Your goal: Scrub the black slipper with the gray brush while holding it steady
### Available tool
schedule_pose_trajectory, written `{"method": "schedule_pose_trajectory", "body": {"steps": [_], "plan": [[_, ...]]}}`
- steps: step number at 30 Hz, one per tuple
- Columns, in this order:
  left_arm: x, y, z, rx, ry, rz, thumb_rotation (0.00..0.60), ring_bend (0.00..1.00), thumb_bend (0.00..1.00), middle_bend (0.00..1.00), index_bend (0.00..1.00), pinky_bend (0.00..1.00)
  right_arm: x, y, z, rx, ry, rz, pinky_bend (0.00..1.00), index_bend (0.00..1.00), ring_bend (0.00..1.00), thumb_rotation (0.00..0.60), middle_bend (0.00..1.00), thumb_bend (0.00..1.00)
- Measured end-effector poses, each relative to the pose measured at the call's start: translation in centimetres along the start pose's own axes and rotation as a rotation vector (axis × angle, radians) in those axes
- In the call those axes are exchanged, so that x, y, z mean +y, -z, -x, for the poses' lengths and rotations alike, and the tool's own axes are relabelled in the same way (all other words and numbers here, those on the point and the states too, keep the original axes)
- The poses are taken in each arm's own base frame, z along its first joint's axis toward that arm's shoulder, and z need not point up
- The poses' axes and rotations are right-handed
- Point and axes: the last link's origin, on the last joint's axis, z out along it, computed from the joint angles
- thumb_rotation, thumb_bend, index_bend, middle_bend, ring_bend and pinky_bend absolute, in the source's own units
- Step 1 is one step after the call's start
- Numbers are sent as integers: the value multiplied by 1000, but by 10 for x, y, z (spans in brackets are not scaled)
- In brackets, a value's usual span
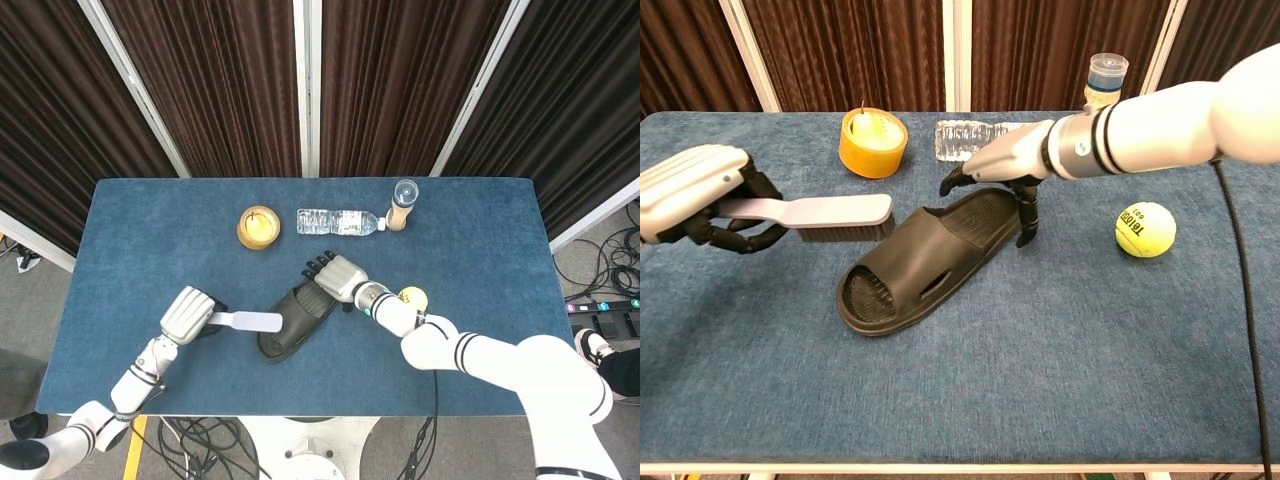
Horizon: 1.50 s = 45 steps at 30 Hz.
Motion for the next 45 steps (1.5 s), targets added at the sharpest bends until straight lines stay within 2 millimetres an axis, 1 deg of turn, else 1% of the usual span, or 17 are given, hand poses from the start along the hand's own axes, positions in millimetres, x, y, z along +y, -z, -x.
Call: {"method": "schedule_pose_trajectory", "body": {"steps": [3,5,7,10,13,17,20,25,30,36,42,45], "plan": [[1,-7,1,7,-5,4,600,1000,467,1000,1000,1000,-3,-5,-1,-8,8,7,0,16,0,600,61,98],[1,-12,2,8,-9,6,600,1000,467,1000,1000,1000,-5,-8,-2,-9,13,9,0,89,0,600,108,128],[1,-15,3,9,-12,8,600,1000,468,1000,1000,1000,-5,-10,-2,-6,24,13,5,181,7,600,157,173],[2,-20,7,3,-20,13,600,1000,468,1000,1000,1000,-6,-13,-2,-8,44,20,46,286,60,600,233,237],[2,-25,11,-8,-30,18,600,1000,468,1000,1000,1000,-8,-15,-3,-6,48,22,92,357,105,600,284,264],[3,-28,15,-13,-42,29,600,1000,468,1000,1000,1000,-8,-16,-4,-1,59,26,136,420,140,600,328,299],[2,-31,18,-16,-56,29,600,1000,468,1000,1000,1000,-8,-17,-4,1,54,28,147,433,149,600,337,317],[-4,-36,21,-20,-51,-3,600,1000,469,1000,1000,1000,-9,-17,-2,-1,57,25,148,440,150,600,339,318],[-7,-39,29,-55,-28,-26,600,1000,468,1000,1000,1000,-9,-18,-2,-2,56,24,152,442,149,600,340,317],[-1,-31,38,-133,-64,47,600,1000,470,1000,1000,1000,-10,-18,-2,-2,45,24,152,442,149,600,341,318],[1,-20,39,-174,-93,113,600,1000,474,1000,1000,1000,-10,-19,-1,-1,38,21,154,442,149,600,342,318],[1,-14,35,-176,-77,133,600,1000,474,1000,1000,1000,-10,-18,-1,0,37,20,154,442,149,600,342,318]]}}
